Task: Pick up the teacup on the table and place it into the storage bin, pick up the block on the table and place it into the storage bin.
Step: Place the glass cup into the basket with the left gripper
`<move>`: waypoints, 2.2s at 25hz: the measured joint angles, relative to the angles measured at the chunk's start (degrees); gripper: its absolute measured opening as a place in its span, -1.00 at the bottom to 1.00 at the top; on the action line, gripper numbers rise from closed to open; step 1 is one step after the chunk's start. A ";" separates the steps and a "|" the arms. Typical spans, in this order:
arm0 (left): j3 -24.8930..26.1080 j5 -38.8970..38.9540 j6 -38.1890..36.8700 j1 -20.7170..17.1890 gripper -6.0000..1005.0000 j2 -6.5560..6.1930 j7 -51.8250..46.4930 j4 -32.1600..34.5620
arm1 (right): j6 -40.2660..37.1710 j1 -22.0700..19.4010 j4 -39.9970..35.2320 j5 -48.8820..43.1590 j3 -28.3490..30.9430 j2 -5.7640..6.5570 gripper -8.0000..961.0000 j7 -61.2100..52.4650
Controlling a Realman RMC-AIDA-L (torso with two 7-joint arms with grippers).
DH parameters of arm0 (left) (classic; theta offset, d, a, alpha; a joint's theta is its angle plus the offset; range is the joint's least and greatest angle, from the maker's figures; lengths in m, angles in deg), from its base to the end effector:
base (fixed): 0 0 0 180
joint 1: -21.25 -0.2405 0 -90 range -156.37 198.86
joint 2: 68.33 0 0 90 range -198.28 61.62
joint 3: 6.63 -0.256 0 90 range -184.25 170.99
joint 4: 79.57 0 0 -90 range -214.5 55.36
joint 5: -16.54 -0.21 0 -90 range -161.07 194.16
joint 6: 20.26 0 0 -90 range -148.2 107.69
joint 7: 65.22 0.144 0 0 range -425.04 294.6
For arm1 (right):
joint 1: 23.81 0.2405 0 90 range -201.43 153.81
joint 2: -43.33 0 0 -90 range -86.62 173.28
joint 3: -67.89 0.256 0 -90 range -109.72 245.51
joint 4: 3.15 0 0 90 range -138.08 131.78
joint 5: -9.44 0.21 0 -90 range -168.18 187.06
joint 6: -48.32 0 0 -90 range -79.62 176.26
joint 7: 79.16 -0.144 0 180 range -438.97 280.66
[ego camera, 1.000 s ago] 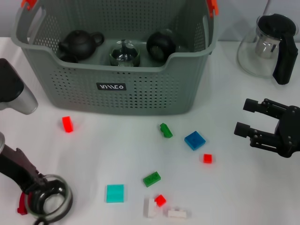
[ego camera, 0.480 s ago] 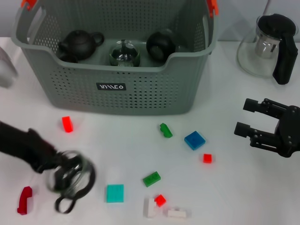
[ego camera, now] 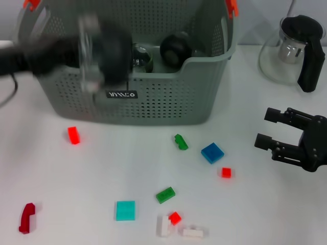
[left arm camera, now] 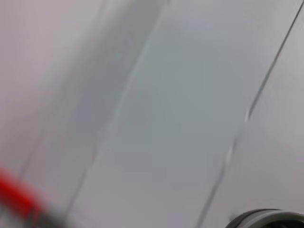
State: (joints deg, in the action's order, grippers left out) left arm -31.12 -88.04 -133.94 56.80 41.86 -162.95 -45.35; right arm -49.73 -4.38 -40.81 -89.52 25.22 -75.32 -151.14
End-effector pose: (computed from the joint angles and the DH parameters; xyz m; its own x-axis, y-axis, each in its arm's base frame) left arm -0.2243 0.3326 0.1023 0.5106 0.4062 0.7578 0.4498 -0.8773 0.1672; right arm 0.2804 0.2794 0.0189 0.6770 -0.2471 -0.6933 -0.4595 -0.8777 -0.1358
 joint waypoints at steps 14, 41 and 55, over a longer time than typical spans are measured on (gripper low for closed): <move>-21.76 -10.55 29.96 13.94 -0.91 -2.95 -29.72 26.35 | -0.20 0.20 0.15 -1.25 0.32 0.00 0.68 0.07; -47.59 -59.04 62.72 24.49 -0.91 7.25 -37.17 10.85 | 0.92 0.89 0.49 -1.32 1.03 -0.17 0.68 -0.33; -48.26 -59.13 66.78 29.06 -0.70 6.28 -38.51 1.23 | 1.11 0.81 0.56 -1.31 1.10 -0.25 0.68 -0.35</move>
State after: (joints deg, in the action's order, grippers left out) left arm -79.38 -147.17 -67.17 85.86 48.15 -201.46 -44.12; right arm -48.62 -3.57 -40.25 -90.84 26.32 -75.58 -151.49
